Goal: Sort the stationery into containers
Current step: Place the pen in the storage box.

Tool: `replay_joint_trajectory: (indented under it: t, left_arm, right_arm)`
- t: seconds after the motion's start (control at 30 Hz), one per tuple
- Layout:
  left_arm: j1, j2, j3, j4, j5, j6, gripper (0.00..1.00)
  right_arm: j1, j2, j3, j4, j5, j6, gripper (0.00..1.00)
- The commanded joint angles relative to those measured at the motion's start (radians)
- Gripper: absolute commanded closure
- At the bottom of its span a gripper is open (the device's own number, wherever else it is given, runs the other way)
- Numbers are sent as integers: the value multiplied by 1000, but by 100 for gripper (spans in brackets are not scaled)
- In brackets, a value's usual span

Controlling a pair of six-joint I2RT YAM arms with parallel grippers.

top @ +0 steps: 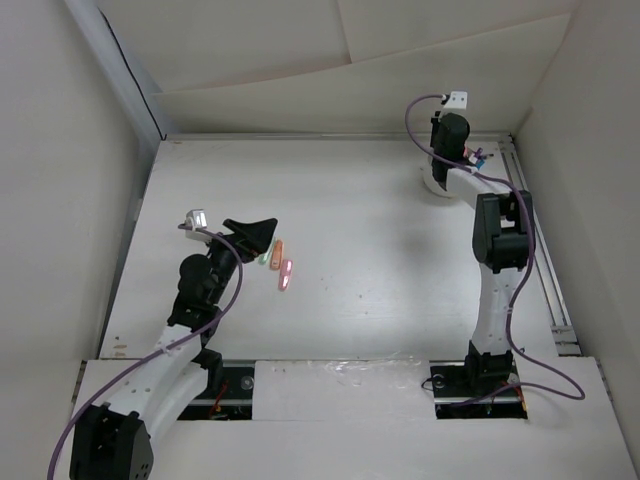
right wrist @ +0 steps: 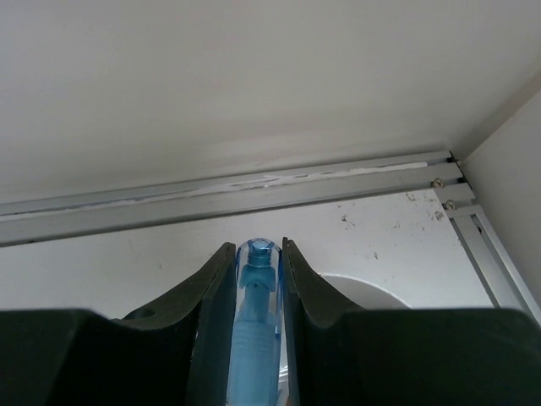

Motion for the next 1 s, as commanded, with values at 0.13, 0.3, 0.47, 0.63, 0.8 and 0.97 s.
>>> replay_joint_trajectory:
  t: [0.13,0.3,0.47,0.63,0.8,0.97]
  left_arm:
    - [-1,-48,-5,12,10,11,0]
    - [-1,-58,-5,12,1,11,0]
    - [-1,-81,-5,-6,1,11,0]
    - [-1,-101,-14,-15,1,11,0]
    - [-1,-101,-14,-16,10,11,0]
    - [-1,-101,-14,-16,10,11,0]
  right_arm:
    - [19,-97,-45,4,-1,14,69]
    - [19,-141,-79,4,-1,14,69]
    - [28,-175,-119,4,10,14,69]
    - [28,-193,-162,4,10,14,69]
    - [37,-193,-171,15,32,14,72]
    - [59,-149,-134,24,73,14,73]
